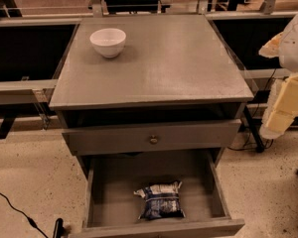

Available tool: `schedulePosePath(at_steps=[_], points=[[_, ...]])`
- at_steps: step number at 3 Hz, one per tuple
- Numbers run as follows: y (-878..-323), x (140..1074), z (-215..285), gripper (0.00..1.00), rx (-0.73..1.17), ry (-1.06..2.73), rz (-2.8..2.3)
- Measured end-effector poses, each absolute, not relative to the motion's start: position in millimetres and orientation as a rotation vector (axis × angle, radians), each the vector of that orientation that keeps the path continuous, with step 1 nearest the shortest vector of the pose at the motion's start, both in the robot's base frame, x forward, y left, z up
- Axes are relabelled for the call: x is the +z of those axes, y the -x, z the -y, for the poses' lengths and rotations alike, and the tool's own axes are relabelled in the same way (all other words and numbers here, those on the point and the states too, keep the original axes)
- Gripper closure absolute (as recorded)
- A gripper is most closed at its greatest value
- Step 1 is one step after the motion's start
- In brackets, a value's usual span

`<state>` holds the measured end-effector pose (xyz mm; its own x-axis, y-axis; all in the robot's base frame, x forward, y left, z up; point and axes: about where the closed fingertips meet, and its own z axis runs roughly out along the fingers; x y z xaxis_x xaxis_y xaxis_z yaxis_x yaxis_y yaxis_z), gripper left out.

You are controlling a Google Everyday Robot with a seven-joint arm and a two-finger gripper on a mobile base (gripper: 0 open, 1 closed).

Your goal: Pick blue chip bag from middle drawer and place on counter

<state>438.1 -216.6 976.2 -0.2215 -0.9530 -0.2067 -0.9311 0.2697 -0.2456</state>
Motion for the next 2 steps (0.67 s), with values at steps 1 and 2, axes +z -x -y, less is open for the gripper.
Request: schedulePosePath(at_steps=[1, 2], points=[[-439, 976, 216, 0.0, -0.1, 1.724, -2.23], [-445, 937, 212, 0.0, -0.045, 1.727, -2.244]])
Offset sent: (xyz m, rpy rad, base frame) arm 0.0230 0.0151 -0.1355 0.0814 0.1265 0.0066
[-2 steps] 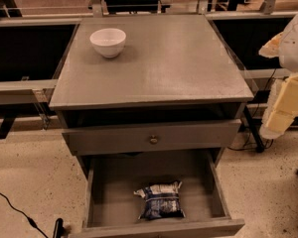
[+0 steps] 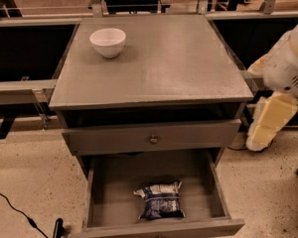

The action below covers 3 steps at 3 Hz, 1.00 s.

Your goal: Pick blue chip bag from middle drawer and place on counter

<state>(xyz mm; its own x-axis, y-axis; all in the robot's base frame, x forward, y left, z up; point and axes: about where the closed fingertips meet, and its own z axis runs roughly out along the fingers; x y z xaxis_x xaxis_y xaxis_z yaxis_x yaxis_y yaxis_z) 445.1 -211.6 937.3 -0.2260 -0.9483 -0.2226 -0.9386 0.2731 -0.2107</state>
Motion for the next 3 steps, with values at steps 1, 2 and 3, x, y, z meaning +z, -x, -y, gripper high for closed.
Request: schedulePosePath(at_steps=[1, 2, 3], points=[[-445, 851, 195, 0.0, 0.097, 1.767, -2.233], [-432, 762, 187, 0.0, 0.231, 1.828, -2.216], [-432, 761, 186, 0.0, 0.23, 1.827, -2.217]])
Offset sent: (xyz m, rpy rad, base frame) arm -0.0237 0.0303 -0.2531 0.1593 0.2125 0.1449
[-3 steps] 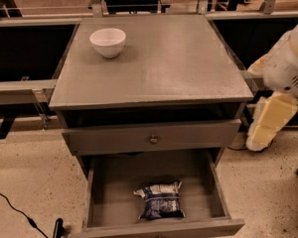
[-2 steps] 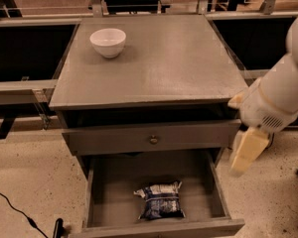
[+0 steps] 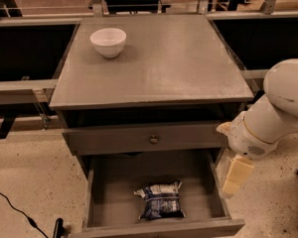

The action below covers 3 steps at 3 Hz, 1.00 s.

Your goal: Pick blue chip bag from middle drawer and place on counter

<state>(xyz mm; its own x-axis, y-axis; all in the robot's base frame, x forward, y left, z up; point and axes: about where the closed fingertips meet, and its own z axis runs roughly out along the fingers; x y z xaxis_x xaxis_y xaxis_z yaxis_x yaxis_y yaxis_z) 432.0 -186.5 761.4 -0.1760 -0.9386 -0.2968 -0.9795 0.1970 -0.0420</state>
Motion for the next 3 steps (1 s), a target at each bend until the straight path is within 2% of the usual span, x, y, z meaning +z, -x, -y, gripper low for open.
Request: schedulePosePath(at_steps=[1, 3], points=[[-443, 733, 173, 0.0, 0.273, 1.848, -2.254], [-424, 612, 122, 0.0, 0.429, 1.876, -2.144]])
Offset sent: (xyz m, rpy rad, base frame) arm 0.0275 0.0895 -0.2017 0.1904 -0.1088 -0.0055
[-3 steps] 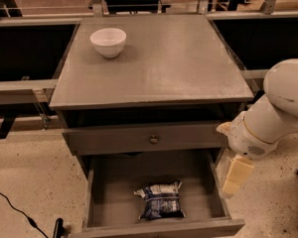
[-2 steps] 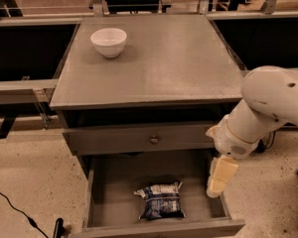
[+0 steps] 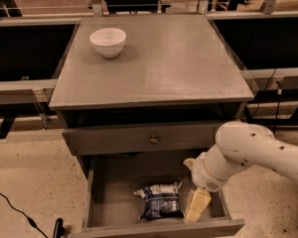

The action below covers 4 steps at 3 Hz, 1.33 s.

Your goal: Pick blue chip bag from middle drawer and place on counter

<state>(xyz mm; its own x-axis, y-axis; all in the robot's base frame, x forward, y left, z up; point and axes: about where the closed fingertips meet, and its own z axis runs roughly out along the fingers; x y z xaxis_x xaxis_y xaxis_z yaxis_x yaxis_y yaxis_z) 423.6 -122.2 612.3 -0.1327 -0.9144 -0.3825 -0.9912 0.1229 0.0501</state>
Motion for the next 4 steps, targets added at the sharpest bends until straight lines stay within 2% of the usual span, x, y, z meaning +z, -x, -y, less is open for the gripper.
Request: schedulePosePath(at_steps=[1, 3, 4], points=[[-443, 610, 115, 0.0, 0.379, 1.818, -2.108], [-460, 580, 93, 0.0, 0.478, 1.868, -1.97], [-475, 522, 71, 0.0, 0.554, 1.83, -1.807]])
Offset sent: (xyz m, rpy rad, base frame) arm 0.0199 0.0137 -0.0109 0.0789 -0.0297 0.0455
